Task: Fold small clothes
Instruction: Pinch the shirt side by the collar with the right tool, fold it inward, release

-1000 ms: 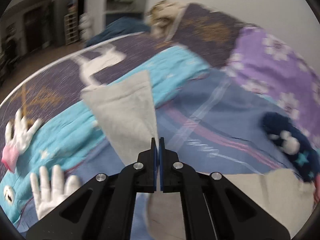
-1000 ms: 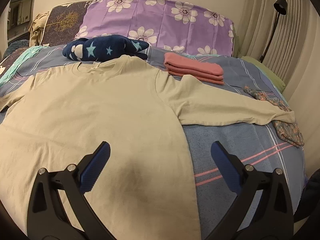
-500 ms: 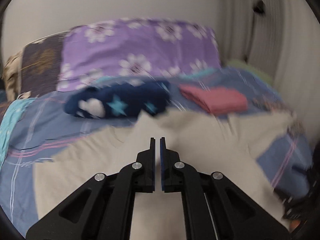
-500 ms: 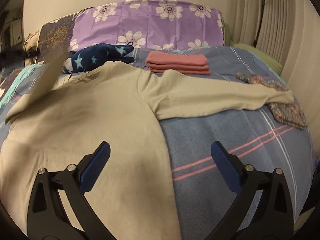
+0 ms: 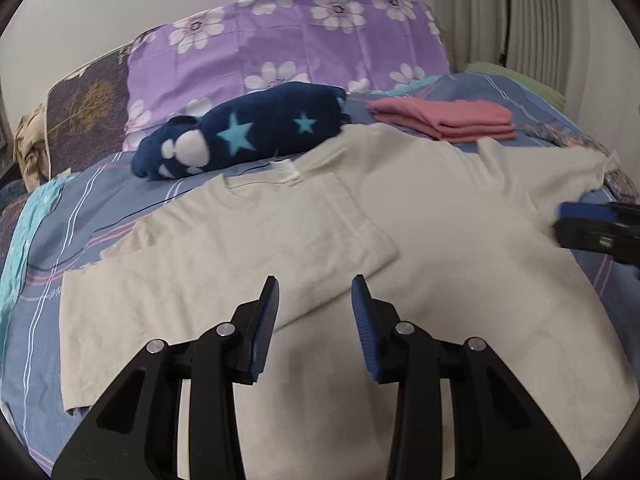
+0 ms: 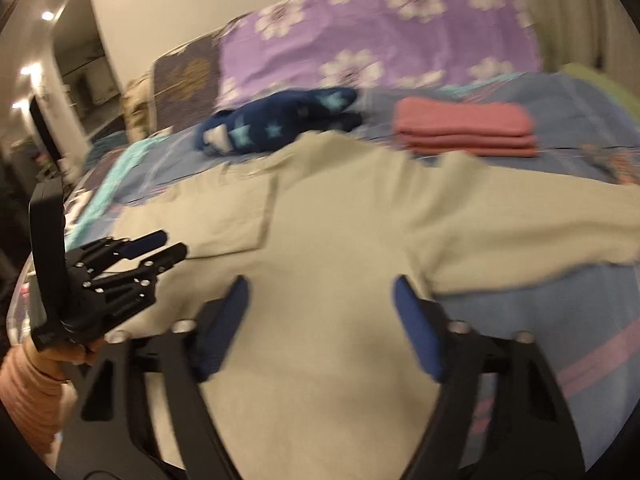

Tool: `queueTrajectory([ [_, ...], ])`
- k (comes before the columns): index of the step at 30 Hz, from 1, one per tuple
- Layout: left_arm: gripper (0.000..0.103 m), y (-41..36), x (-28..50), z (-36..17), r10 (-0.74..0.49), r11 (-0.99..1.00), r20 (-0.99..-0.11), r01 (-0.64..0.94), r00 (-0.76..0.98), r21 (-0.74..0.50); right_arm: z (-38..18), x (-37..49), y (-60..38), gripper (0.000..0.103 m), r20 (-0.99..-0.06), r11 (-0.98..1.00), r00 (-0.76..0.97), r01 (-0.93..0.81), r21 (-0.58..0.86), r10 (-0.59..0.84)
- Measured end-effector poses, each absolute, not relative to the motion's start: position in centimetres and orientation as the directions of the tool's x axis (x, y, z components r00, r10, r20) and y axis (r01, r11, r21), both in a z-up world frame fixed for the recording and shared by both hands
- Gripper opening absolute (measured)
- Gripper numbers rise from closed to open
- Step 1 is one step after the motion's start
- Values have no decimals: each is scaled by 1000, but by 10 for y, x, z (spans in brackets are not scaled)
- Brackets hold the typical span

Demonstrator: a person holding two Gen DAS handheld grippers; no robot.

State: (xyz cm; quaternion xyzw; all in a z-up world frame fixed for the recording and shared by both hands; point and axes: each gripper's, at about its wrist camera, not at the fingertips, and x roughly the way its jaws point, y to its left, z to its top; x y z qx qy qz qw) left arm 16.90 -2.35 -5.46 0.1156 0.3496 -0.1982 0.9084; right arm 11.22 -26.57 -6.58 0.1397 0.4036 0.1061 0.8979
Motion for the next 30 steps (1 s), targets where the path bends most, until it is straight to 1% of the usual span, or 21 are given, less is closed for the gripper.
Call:
queueTrajectory([
  [2,38,-16,170,-59,-272,902,-685,428,676,65,-74,149,-257,29,-729,912,573,-85,401,374],
  [7,39,14,175,-74,-199,920,-713,378,672,101,-89,211,-246,29,-734,881,529,-59,469,426],
  [9,42,35,176,-76,-167,936,-719,338,675,100,-98,233,-239,30,-736,870,507,-59,489,448],
  [10,47,43,175,-76,-151,941,-718,320,680,106,-102,239,-238,30,-737,866,498,-58,496,456],
  [11,51,54,174,-76,-124,947,-713,296,690,122,-109,248,-232,32,-738,857,480,-60,512,474],
  [13,54,72,172,-76,-69,955,-701,251,710,160,-118,258,-224,37,-736,844,452,-73,532,503],
  [14,55,80,171,-77,-45,957,-697,230,715,175,-120,261,-219,40,-733,842,453,-80,533,507],
  [17,57,106,172,-80,23,967,-701,163,712,197,-118,266,-207,58,-709,842,487,-117,526,511],
  [18,58,113,172,-80,38,970,-704,143,709,196,-118,268,-202,58,-712,850,492,-123,512,501],
  [19,62,121,173,-80,57,974,-705,116,707,194,-118,270,-197,56,-718,858,493,-128,498,491],
  [20,65,127,172,-79,69,977,-703,93,708,190,-116,273,-190,44,-728,870,493,-145,471,477],
  [21,67,131,171,-78,76,980,-700,76,710,184,-115,275,-184,18,-741,879,481,-164,448,468],
  [22,69,136,169,-77,76,983,-698,65,712,174,-114,276,-181,9,-750,881,469,-174,440,467],
  [26,78,140,160,-78,74,980,-689,74,721,183,-75,255,-186,7,-675,860,545,-211,464,498],
  [29,79,136,157,-84,81,972,-692,97,717,214,-38,233,-201,5,-635,864,601,-222,451,486],
  [30,79,135,157,-85,83,970,-694,102,715,221,-28,226,-208,0,-630,873,619,-215,438,469],
])
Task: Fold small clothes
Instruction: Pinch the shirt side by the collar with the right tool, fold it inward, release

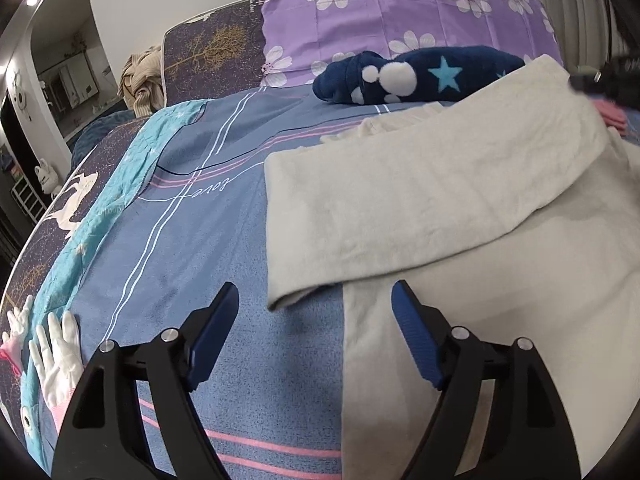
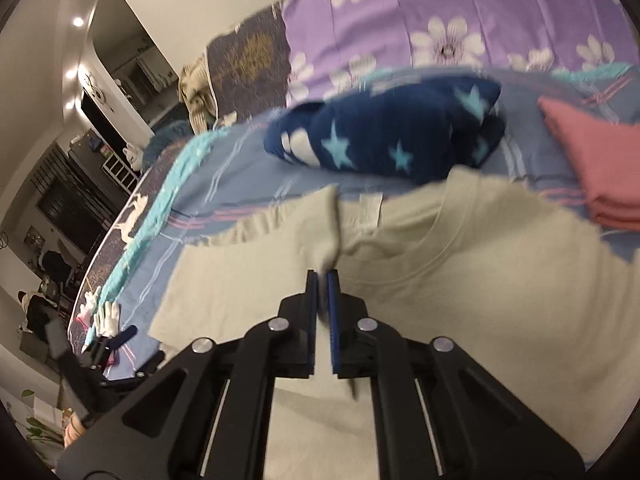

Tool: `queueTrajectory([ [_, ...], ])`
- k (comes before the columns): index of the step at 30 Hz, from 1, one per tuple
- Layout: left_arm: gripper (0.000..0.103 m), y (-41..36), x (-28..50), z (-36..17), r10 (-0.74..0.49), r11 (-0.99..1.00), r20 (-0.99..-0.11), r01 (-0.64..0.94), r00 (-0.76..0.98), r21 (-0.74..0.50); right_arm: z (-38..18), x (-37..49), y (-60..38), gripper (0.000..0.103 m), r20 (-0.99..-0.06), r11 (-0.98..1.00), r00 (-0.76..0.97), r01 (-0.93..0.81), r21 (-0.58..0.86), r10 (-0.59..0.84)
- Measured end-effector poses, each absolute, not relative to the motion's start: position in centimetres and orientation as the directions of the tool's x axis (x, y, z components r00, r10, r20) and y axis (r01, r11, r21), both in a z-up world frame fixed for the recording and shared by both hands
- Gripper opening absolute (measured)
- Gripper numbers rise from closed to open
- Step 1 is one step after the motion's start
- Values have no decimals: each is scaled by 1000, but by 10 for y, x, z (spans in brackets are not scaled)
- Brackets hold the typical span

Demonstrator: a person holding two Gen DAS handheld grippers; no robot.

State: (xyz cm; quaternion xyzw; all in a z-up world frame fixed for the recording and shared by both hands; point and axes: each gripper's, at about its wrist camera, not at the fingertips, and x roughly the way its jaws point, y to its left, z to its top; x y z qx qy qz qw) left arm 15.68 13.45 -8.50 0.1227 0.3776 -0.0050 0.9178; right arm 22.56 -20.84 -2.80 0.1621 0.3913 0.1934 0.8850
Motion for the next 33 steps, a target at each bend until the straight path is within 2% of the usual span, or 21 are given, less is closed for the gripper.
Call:
queueTrajectory([
  [4,79,136,156,-89,76,972,-700,103,710,210,-3,208,-248,0,-620,908,686,-152,391,382],
  [6,79,138,159,-92,85,974,-709,93,700,208,-14,210,-270,0,-641,903,669,-110,415,376],
  [8,79,141,160,-94,93,976,-716,78,692,202,-39,215,-282,5,-674,875,608,-75,478,420],
  [10,80,145,161,-95,91,980,-720,66,688,187,-66,218,-285,13,-698,855,558,-41,517,448],
  [12,81,149,162,-96,96,983,-727,48,680,175,-95,226,-275,36,-721,844,510,-17,537,469],
  [16,81,157,168,-95,112,987,-733,13,671,163,-122,238,-234,48,-731,834,460,-39,551,504],
  [18,83,160,173,-95,116,988,-734,-3,669,154,-119,242,-215,65,-731,857,487,-75,510,478],
  [19,87,162,176,-95,120,989,-737,-17,665,145,-118,246,-205,64,-738,867,483,-96,490,471],
  [20,88,164,179,-95,124,990,-739,-28,663,140,-118,250,-192,40,-751,872,461,-125,473,473],
  [21,89,164,181,-96,126,990,-739,-33,662,139,-119,253,-181,4,-772,881,432,-145,451,467],
  [23,90,164,183,-95,135,989,-734,-41,666,144,-108,250,-173,4,-770,896,462,-160,415,439],
  [26,90,164,182,-94,136,988,-727,-40,673,147,-73,234,-188,4,-687,875,554,-188,447,470],
  [29,90,165,181,-94,136,988,-725,-42,675,146,-42,222,-220,4,-647,884,630,-150,442,430],
  [33,90,162,180,-93,145,986,-717,-38,682,164,-31,211,-268,4,-650,898,662,-81,433,374],
])
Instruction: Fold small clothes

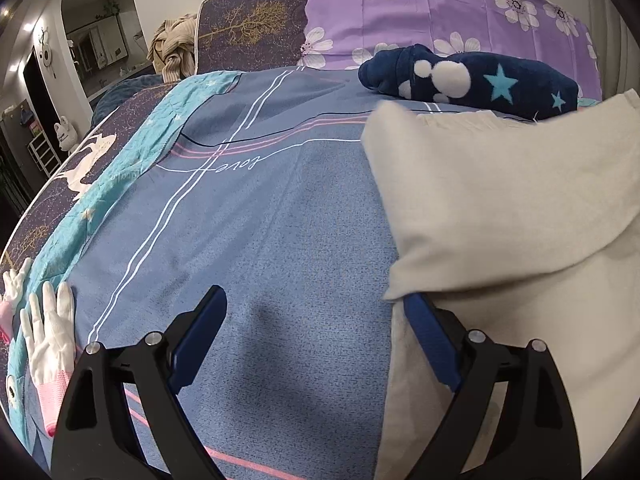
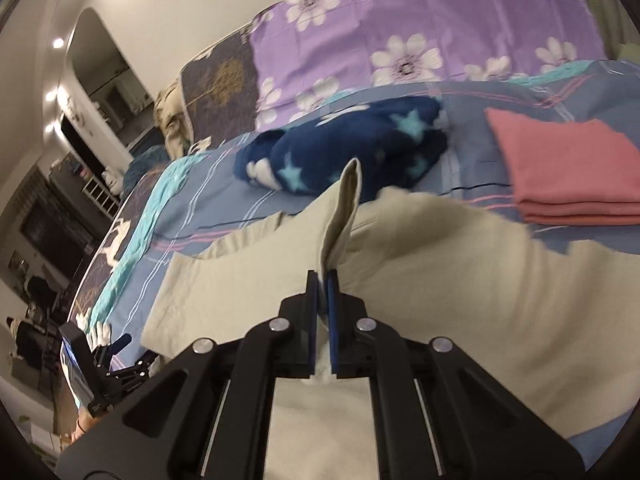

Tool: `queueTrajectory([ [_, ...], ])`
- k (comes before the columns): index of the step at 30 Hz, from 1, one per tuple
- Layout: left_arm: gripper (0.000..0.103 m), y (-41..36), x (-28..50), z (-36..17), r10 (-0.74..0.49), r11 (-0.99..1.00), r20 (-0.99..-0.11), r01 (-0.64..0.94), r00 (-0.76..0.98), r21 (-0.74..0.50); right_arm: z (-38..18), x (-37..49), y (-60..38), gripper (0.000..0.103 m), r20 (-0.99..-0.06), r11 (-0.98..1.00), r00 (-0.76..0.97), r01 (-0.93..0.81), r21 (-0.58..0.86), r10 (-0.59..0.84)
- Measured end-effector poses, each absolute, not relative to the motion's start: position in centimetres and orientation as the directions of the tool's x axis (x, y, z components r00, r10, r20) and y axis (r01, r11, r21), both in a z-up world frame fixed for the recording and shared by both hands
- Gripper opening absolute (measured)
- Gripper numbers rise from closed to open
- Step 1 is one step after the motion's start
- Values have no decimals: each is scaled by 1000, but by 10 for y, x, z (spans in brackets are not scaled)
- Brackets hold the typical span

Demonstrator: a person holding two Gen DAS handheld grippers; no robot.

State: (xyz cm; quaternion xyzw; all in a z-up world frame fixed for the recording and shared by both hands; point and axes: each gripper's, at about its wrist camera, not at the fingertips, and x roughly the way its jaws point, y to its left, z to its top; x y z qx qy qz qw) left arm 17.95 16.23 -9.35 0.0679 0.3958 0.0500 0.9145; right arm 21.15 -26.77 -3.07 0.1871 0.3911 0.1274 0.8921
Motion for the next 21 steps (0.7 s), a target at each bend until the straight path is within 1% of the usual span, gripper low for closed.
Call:
queueTrajectory([
  [2,90,161,178,-93,146,985,-715,-33,684,169,-40,208,-286,4,-676,903,651,-35,427,345],
  [7,90,160,177,-93,146,984,-717,-26,682,175,-77,201,-299,5,-728,897,594,23,441,343],
  [10,90,160,173,-92,142,984,-715,-21,685,176,-91,198,-303,16,-762,913,581,75,400,286],
  [12,83,163,167,-90,140,985,-704,-24,696,171,-93,193,-310,39,-760,912,591,95,399,271],
  [13,74,165,166,-89,138,985,-703,-26,698,168,-92,190,-312,41,-754,908,596,96,408,275],
  [14,66,168,165,-88,140,986,-704,-33,696,164,-92,186,-316,43,-747,903,599,91,420,287],
  [15,62,172,165,-88,143,987,-707,-44,692,157,-90,183,-317,44,-743,902,599,78,425,299],
  [17,41,180,164,-87,132,991,-720,-64,681,120,-88,176,-316,45,-746,911,593,48,409,303],
  [18,38,184,162,-83,109,994,-723,-71,682,83,-87,172,-315,45,-749,916,589,35,400,304],
  [20,26,183,159,-74,50,998,-711,-54,702,17,-89,166,-311,45,-754,920,574,5,392,318],
  [21,24,178,158,-66,15,999,-693,-31,721,-10,-91,165,-309,43,-758,921,567,-4,389,322],
])
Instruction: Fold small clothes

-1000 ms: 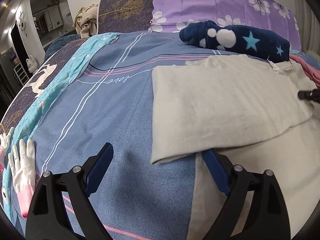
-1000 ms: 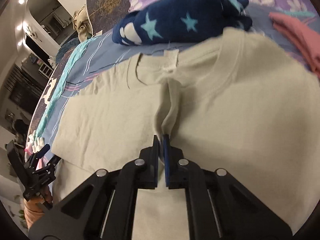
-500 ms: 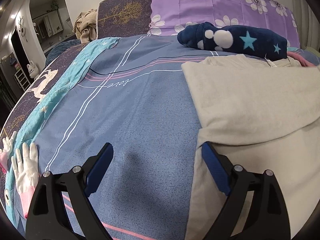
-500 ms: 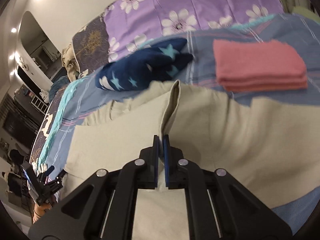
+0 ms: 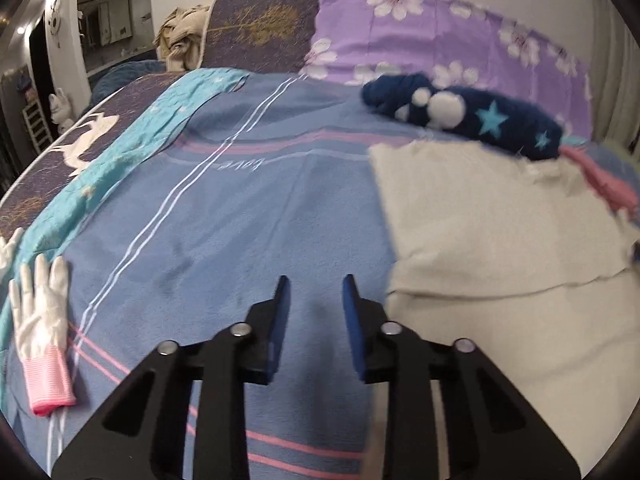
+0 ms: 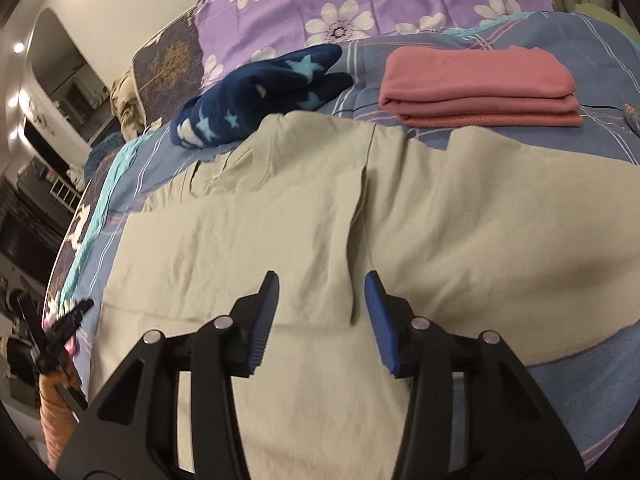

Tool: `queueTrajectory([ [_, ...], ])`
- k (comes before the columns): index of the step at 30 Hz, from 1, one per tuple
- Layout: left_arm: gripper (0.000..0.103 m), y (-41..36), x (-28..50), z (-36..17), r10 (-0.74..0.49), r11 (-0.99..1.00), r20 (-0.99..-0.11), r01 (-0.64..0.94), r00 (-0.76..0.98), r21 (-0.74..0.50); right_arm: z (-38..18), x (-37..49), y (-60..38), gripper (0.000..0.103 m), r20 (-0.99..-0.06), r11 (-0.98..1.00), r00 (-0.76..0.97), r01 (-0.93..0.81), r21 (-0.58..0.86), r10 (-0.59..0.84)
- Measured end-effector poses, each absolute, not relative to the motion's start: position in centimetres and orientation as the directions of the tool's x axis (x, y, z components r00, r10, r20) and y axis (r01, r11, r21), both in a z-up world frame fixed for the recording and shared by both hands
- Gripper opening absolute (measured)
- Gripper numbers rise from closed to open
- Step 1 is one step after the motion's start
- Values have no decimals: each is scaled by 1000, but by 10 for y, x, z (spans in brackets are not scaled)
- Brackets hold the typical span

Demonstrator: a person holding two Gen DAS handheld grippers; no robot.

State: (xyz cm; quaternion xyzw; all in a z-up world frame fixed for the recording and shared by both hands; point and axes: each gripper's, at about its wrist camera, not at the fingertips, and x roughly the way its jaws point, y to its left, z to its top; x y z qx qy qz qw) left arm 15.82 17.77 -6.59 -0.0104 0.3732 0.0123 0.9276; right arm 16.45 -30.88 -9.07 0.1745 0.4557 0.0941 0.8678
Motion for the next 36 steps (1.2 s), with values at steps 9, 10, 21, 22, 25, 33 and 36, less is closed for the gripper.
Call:
queueTrajectory([
  [9,37,87,204,-82,-94,990,-741,139,665,0,-109,151,-301,27,-794,945,554,39,326,251],
  [10,42,84,210,-98,-73,991,-769,131,634,14,-104,140,-311,27,-770,932,580,49,360,267],
  [21,53,76,208,-105,-40,987,-769,145,638,70,-42,8,-562,58,-629,603,750,602,523,-204],
  [22,53,77,208,-105,-35,987,-769,145,639,76,-44,1,-583,56,-650,543,725,648,534,-226],
  [25,53,77,208,-105,-36,987,-769,144,639,74,-48,-3,-622,52,-721,433,623,764,479,-302],
  [33,62,74,207,-106,11,986,-762,119,647,115,-63,27,-638,67,-804,352,521,838,418,-286],
  [36,66,78,208,-106,2,989,-765,109,644,95,-76,9,-641,59,-819,320,494,858,403,-292],
])
